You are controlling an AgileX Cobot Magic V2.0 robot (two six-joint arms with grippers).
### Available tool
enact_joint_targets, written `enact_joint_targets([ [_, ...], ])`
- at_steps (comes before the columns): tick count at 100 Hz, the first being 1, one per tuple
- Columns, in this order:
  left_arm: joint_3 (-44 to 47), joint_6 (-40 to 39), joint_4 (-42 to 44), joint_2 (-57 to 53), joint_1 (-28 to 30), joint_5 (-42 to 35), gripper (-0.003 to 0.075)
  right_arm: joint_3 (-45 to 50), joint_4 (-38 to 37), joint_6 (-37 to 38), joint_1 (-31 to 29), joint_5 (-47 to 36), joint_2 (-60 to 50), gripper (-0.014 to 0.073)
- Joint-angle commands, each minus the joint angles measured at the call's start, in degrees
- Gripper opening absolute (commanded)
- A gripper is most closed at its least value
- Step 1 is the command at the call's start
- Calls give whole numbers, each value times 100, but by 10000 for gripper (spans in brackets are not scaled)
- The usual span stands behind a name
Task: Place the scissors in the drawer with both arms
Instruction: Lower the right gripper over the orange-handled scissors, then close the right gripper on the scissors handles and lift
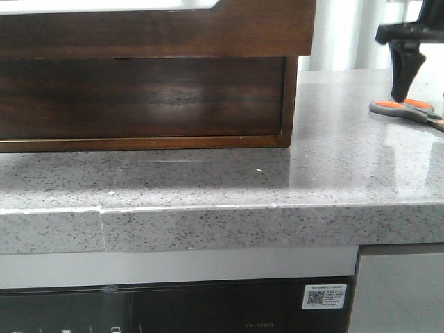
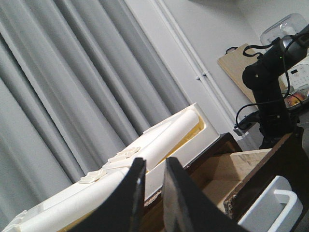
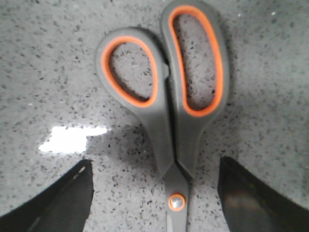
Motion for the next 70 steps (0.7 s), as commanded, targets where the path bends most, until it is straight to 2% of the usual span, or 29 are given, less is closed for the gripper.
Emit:
enact_joint_targets([
  [1,-159,-86,-253,50,-13,-137,46,-181,5,-73,4,-85,-202,447],
  [58,-159,-86,-253,50,-13,-137,46,-181,-82,-127,4,-10,72,445],
  [63,-159,-86,-253,50,-13,-137,46,-181,-82,-127,4,6,81,420],
  [70,-159,-86,-253,50,-13,-137,46,-181,-82,-127,4,31,81,330],
])
